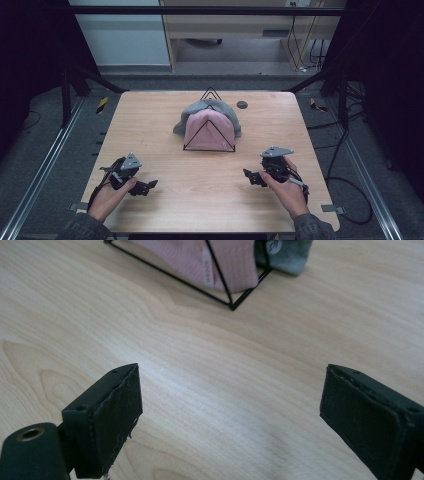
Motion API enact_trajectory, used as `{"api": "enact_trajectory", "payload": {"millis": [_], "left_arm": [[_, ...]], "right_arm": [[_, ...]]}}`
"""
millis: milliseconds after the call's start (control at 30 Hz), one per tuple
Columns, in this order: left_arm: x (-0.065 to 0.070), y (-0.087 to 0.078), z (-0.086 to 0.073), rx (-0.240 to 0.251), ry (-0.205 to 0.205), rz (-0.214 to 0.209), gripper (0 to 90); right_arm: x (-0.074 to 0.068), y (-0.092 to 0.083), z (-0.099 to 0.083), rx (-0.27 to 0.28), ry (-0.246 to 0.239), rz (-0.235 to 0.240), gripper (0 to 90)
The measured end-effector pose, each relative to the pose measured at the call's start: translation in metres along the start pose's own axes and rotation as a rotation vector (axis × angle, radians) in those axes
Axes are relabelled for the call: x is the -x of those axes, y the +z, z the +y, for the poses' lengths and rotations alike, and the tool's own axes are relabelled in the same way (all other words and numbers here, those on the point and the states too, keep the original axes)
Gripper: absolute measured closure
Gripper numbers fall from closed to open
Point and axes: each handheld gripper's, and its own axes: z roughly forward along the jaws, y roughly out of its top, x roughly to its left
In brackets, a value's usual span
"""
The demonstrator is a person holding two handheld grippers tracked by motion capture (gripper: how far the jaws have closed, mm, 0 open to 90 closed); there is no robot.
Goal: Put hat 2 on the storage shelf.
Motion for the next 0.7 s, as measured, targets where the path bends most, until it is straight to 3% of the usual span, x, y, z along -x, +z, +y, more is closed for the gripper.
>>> {"api": "enact_trajectory", "payload": {"millis": [367, 700], "left_arm": [[0.013, 0.009, -0.003, -0.039, 0.054, -0.034, 4.4], [0.023, 0.017, -0.006, -0.065, 0.064, -0.056, 3.8]], "right_arm": [[-0.013, 0.014, -0.012, -0.032, -0.013, 0.033, 10.0], [-0.017, 0.018, -0.018, -0.031, -0.001, 0.043, 10.0]]}}
